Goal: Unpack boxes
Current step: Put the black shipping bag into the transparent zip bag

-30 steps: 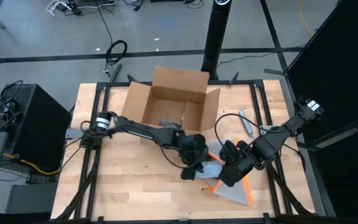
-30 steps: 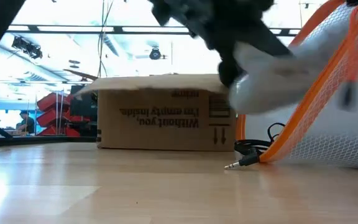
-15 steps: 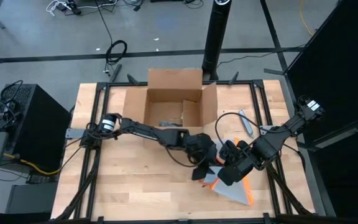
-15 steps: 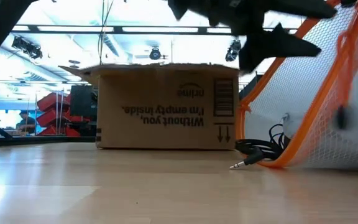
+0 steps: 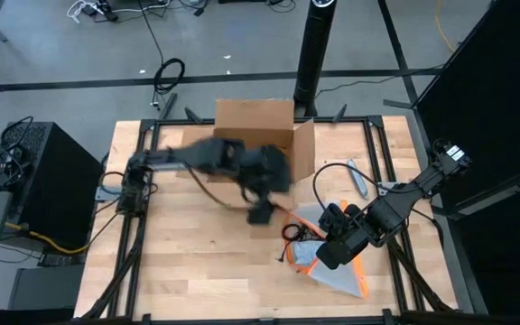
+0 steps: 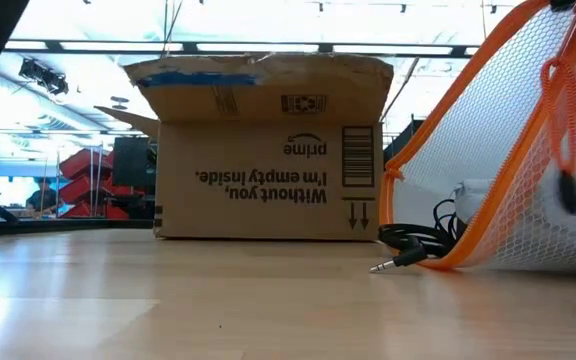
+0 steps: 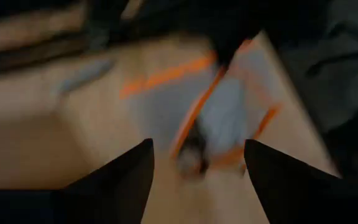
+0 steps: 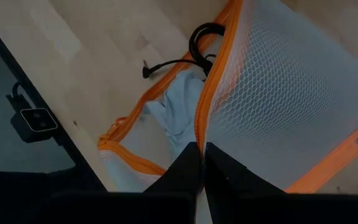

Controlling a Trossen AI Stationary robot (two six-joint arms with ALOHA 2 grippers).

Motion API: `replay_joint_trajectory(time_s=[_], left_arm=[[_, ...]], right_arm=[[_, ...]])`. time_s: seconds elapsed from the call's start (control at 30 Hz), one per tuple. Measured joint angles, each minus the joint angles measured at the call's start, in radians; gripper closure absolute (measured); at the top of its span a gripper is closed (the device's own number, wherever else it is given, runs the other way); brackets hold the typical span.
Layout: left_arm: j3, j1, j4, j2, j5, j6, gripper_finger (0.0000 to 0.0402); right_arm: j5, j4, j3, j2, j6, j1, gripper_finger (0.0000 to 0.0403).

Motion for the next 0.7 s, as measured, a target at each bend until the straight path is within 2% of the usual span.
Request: replay_joint_trajectory(time_s=[0.47,0.7], left_arm=[[-0.443,0.218,-0.163,-0.025,-0.033,0.022,0.0154],[-0.661,0.232,-0.023,-0.025,-0.036,-0.105,0.0144]], right_arm=[[0.006,0.000,0.000,0.000,0.023,0.011,0.0403],[0.006,-0.001,0.000,0.000,0.022,0.011,0.0403]])
